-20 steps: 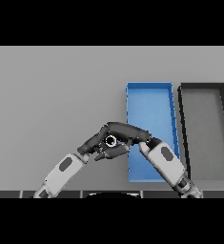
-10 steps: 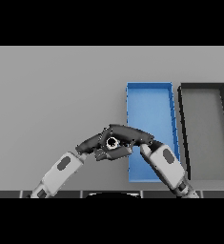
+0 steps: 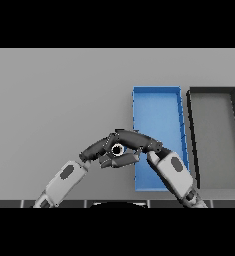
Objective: Pick up the blue pipe and place it into the blue bin.
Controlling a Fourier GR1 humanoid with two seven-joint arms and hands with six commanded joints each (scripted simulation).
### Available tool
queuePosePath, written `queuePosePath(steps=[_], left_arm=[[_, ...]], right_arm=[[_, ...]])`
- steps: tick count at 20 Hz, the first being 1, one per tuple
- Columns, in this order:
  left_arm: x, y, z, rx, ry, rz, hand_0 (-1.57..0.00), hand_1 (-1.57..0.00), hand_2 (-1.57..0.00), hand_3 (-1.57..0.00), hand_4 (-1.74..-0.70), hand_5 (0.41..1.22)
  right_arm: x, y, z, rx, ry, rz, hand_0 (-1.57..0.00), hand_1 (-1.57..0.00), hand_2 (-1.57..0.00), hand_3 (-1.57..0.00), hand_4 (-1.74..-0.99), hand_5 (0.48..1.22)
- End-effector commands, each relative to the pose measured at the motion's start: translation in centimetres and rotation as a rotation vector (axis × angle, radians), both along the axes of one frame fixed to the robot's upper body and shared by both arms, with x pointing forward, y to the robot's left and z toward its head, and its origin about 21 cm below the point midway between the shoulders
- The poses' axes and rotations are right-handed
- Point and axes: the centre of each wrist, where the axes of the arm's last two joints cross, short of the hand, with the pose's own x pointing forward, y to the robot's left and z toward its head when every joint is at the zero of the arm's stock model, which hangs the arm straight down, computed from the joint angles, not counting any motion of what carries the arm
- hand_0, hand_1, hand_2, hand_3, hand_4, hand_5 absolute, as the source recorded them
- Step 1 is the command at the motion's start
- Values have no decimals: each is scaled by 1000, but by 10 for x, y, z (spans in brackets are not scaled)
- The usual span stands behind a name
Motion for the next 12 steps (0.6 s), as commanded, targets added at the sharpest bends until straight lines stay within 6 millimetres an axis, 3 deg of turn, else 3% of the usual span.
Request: queuePosePath(steps=[1,6,7,12], left_arm=[[-1,-1,1,18,31,17,-33,-27,-28,-11,-853,623],[-3,3,-2,48,76,55,-10,-8,-8,-3,-878,572],[-3,2,-1,51,77,50,-8,-6,-7,-2,-876,555],[-6,5,-4,65,87,45,-2,-1,-1,0,-865,515]], right_arm=[[1,-2,1,-3,0,-7,-1570,-1570,-1570,-1570,-1488,1220],[10,-1,8,76,159,31,-1571,-1571,-1571,-1571,-1492,1221],[8,6,15,94,193,53,-1571,-1571,-1571,-1571,-1492,1221],[13,-3,53,158,262,54,-1571,-1571,-1571,-1571,-1492,1221]])
